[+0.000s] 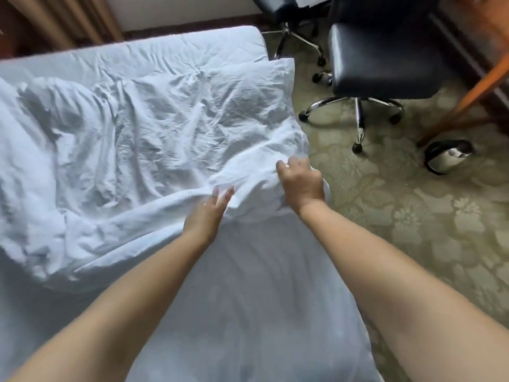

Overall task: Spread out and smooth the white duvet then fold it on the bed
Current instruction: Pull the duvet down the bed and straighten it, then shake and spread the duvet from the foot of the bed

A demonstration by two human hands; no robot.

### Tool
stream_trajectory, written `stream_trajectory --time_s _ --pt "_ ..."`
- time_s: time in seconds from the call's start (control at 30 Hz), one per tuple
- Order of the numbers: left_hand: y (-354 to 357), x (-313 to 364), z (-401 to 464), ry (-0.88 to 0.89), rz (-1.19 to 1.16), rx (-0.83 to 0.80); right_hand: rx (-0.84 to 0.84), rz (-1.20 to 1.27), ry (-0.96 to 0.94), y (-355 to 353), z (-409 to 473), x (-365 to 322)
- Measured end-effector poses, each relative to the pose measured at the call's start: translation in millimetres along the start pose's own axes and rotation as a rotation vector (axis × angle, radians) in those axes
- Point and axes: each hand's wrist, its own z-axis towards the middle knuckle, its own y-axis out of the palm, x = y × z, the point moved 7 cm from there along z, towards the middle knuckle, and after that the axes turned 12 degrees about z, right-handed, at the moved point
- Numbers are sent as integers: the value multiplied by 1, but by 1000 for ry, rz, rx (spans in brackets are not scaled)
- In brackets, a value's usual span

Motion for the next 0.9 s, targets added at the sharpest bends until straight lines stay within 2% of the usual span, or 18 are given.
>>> stream_trajectory --time_s 0.1,0.13,0.17,0.23,0.27,0.3,0.37,0.4,0.47,0.57,0.67,0.9 --pt "-68 16 8 35 -10 211 287 -82 1 -81 13 20" --pt "-79 26 5 66 10 278 337 -93 16 -91 7 27" --pt "-80 37 1 101 28 311 365 -109 29 -91 -2 35" --pt "-45 61 -8 169 71 220 310 -154 74 -66 -30 50" --pt "-15 72 -15 200 108 114 195 -140 98 -42 -47 58" --pt "16 81 -24 231 153 4 -15 -90 129 -10 -67 62" --pt "72 91 -40 286 251 -196 -551 19 195 68 -122 66" --pt "92 91 -46 293 275 -269 -735 67 219 94 -149 64" --pt "107 87 -53 291 298 -355 -846 131 242 119 -177 57" --pt "118 87 -63 293 266 -402 -845 214 265 128 -185 41" --pt "109 85 -75 284 202 -377 -758 273 256 115 -175 20" --pt "60 51 -111 230 192 -154 -608 312 199 57 -170 -49"
